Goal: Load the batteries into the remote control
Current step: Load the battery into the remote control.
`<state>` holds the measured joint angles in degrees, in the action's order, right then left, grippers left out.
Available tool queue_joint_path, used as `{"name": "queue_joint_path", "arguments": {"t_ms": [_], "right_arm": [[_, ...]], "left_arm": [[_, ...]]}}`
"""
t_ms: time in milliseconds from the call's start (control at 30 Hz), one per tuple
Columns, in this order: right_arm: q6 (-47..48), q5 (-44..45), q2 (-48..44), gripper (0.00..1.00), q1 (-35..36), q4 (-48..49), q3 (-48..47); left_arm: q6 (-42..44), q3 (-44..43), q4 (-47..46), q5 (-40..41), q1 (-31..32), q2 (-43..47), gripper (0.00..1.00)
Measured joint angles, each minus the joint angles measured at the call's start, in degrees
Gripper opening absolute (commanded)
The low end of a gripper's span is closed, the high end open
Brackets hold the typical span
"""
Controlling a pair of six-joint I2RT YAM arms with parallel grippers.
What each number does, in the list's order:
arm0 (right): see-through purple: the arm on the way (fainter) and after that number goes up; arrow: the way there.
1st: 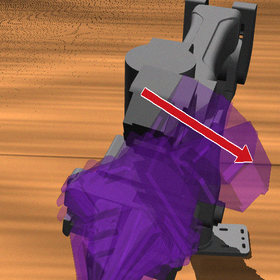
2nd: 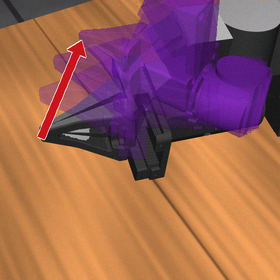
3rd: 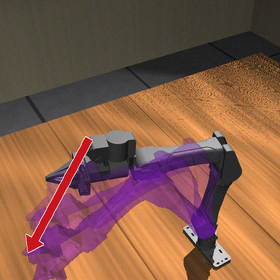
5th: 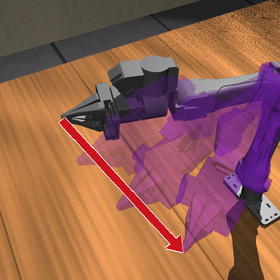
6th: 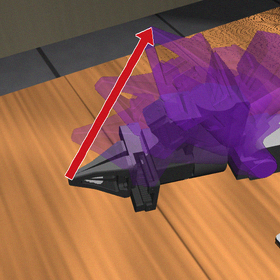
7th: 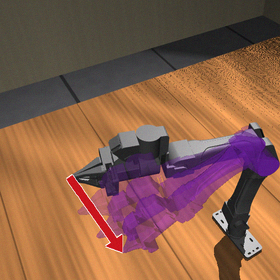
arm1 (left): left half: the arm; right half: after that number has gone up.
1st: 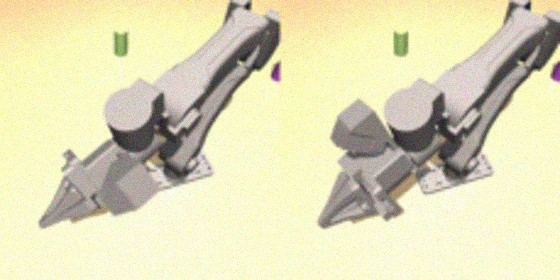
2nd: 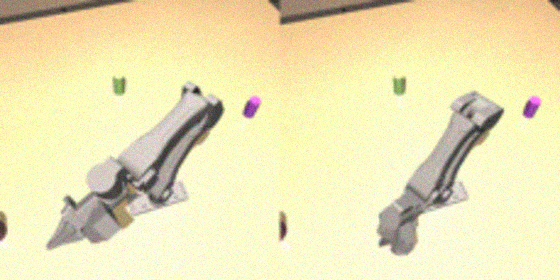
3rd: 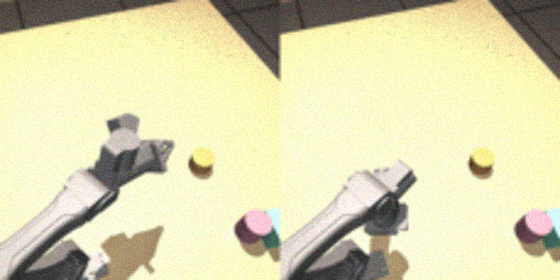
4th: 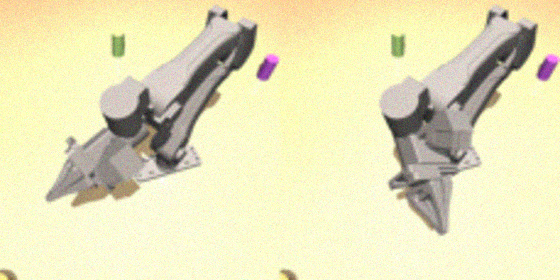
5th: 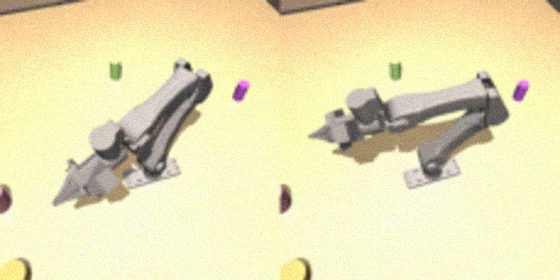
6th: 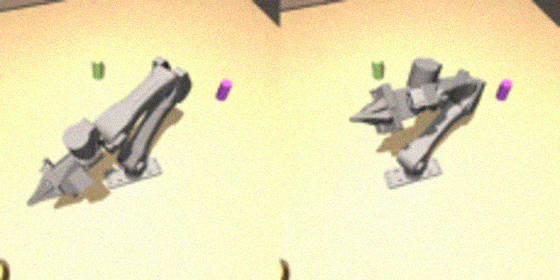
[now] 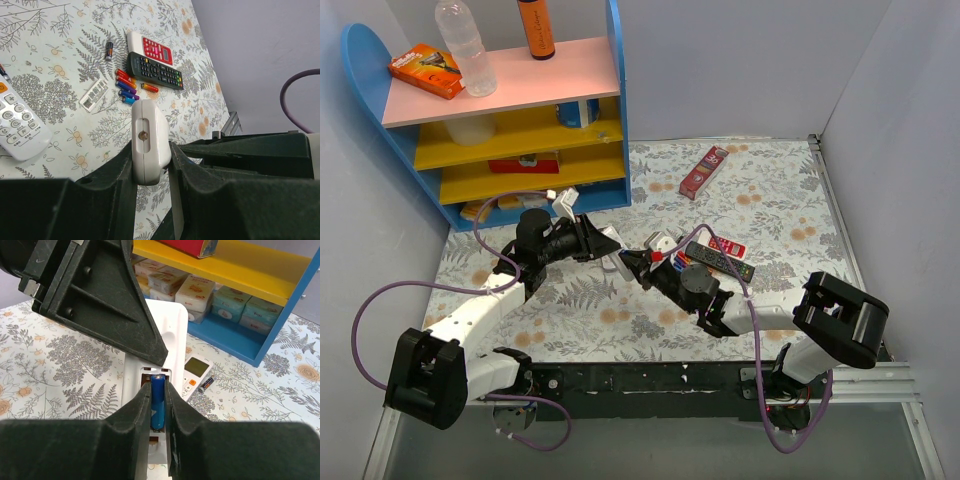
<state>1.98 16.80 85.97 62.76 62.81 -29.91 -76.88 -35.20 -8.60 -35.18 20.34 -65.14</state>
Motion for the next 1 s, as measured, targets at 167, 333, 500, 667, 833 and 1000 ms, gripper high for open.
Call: {"name": "queue_joint_path", "arguments": {"t_ms": [167,333,500,667,833,1000], "right_arm": [[0.26,0.02,0.02,0.25,0.02,-1.09,-0.74],[0.70,0.11,0.02,0.26,0.02,-2.71,-1.79],[0.96,0.31,0.02,0.28,0.02,-3.52,-2.34],[0.92,0.96,0.02,0.30,0.31,-4.20,-2.62],[0.81,1.27,0.02,0.32,0.37,-4.37,-2.67],[0.37,3.26,0.11,0.37,0.15,-6.12,-2.97]], "left_arm": [[0.04,0.00,-0.15,0.09,-0.04,0.00,0.00],[0.07,0.00,-0.44,0.11,-0.37,0.00,0.00],[0.04,0.00,-0.46,0.15,-0.46,0.00,0.00],[0.04,0.00,-0.46,0.28,-0.46,-0.02,0.00],[0.04,0.00,-0.46,0.28,-0.46,-0.09,0.00],[-0.20,0.00,-0.39,-0.76,-0.17,-0.11,0.00]]}}
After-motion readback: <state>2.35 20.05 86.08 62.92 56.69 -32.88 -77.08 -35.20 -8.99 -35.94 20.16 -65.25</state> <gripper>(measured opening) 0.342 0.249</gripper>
